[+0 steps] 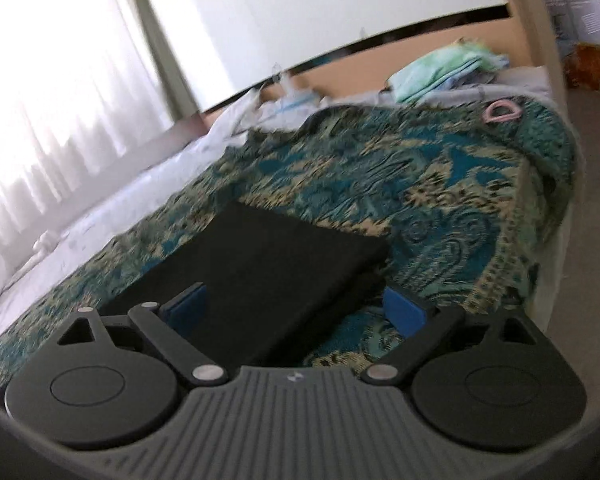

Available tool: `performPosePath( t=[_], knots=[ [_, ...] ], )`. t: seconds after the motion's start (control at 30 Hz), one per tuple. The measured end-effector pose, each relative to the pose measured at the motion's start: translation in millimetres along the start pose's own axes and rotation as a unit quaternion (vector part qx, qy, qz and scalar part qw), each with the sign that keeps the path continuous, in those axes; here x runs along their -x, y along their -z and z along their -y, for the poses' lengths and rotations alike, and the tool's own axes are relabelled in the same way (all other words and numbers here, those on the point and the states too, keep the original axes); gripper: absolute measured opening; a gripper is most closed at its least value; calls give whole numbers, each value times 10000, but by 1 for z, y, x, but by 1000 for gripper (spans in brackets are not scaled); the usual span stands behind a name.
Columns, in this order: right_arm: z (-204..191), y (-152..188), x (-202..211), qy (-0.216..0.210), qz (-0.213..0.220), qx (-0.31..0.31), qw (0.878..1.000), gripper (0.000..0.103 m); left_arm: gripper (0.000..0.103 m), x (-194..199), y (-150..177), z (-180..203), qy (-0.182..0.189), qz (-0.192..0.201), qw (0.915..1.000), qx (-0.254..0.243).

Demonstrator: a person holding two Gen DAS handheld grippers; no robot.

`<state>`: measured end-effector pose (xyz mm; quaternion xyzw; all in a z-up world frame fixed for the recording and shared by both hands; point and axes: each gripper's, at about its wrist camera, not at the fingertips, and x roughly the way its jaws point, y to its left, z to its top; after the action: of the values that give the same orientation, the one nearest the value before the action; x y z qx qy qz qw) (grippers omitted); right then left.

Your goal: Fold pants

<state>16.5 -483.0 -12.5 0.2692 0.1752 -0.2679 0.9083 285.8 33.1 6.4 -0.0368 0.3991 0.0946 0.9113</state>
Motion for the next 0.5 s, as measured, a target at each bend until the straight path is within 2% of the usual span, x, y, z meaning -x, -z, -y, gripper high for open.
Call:
performPosePath(
  t=[0.13,0.17,0.33,0.4,0.47,0.5],
  knots=[
    [8,-3,1,-234,-103,-124,9996,90,4,9,0,7,-117,123,9998,-69],
    [10,-3,3,-257,-108,-179,9995,87,8,15,2,9,-92,158,9997,-133],
    [14,5,18,-596,-139,-421,9972,82,19,58,28,12,356,453,9972,-477],
    [14,7,22,-428,-86,-525,9977,66,24,78,44,10,417,609,9952,-643],
    [20,7,22,-32,-44,-791,9969,14,25,96,62,2,359,756,9932,-812],
    [27,7,21,130,-47,-1041,9945,7,25,102,70,-1,291,816,9923,-890]
  ],
)
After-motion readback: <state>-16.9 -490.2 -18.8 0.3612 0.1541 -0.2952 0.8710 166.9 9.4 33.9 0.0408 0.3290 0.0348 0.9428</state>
